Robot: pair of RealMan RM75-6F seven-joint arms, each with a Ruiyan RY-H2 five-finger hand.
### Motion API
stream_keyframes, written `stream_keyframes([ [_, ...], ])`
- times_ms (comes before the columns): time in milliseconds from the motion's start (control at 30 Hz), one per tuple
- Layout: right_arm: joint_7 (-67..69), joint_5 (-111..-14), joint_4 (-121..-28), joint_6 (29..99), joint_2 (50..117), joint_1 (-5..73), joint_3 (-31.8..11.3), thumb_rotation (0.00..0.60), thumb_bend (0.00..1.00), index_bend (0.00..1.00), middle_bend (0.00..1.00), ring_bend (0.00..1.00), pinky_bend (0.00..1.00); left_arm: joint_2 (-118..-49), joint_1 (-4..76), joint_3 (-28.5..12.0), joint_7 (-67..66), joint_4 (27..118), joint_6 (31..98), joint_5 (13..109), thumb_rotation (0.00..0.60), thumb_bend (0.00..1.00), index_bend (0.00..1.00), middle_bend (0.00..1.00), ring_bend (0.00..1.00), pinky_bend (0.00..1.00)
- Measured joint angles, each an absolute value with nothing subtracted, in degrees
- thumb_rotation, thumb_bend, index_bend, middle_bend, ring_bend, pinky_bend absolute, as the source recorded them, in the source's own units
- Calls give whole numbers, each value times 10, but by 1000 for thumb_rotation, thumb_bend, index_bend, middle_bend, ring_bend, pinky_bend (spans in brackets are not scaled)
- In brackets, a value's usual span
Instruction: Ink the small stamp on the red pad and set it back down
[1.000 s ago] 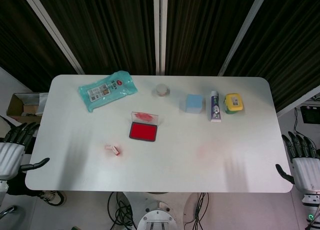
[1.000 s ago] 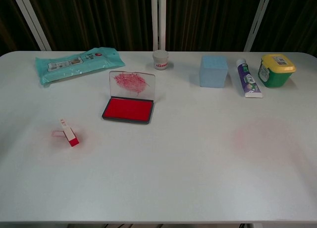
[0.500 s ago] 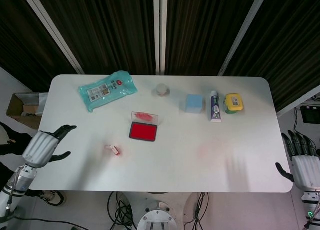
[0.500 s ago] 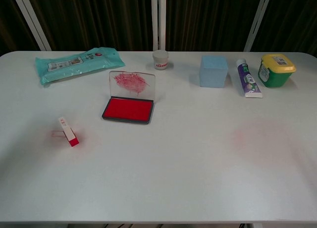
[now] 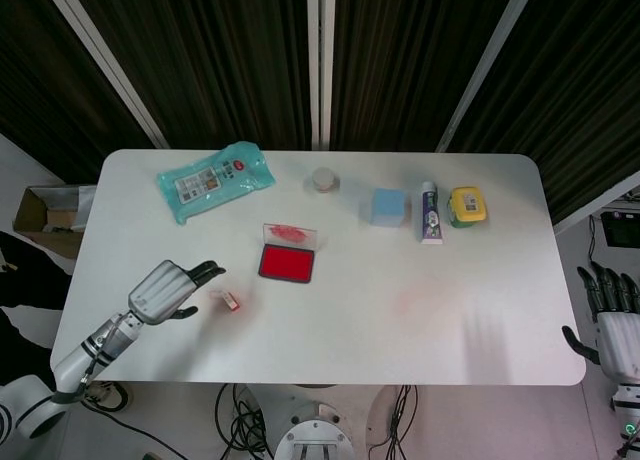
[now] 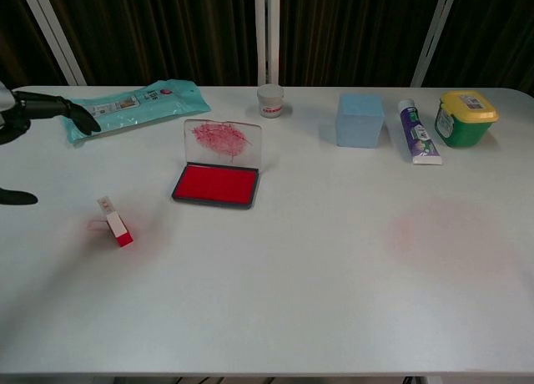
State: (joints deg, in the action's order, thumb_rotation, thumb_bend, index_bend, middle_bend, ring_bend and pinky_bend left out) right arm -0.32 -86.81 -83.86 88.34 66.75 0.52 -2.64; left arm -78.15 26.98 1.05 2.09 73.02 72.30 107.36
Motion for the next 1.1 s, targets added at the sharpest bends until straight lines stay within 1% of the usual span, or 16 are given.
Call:
stream_keyframes([
  [233,3,-870,-832,883,670,4,-25,600,152,0,0,0,0,-834,287,26,20,677,709,1077,600,122,235,265,845,905],
  [367,3,-873,-833,889,668,2,-24,600,151,0,0,0,0,-865,297,33,36,636,709,1081,600,122,277,294,860,915],
  [533,-3,-873,-839,889,665,1,-25,600,151,0,0,0,0,-900,311,44,60,583,705,1082,600,122,301,317,876,930],
  [767,-11,-870,-844,885,666,3,-26,600,152,0,0,0,0,-935,322,53,72,519,707,1077,600,123,363,378,880,933],
  [1033,-15,-869,-846,881,668,3,-26,600,152,0,0,0,0,-964,326,67,99,467,725,1073,600,223,410,419,880,933],
  [1100,-15,-868,-846,881,667,3,-26,600,152,0,0,0,0,-969,326,70,109,460,730,1072,600,234,416,425,880,933],
])
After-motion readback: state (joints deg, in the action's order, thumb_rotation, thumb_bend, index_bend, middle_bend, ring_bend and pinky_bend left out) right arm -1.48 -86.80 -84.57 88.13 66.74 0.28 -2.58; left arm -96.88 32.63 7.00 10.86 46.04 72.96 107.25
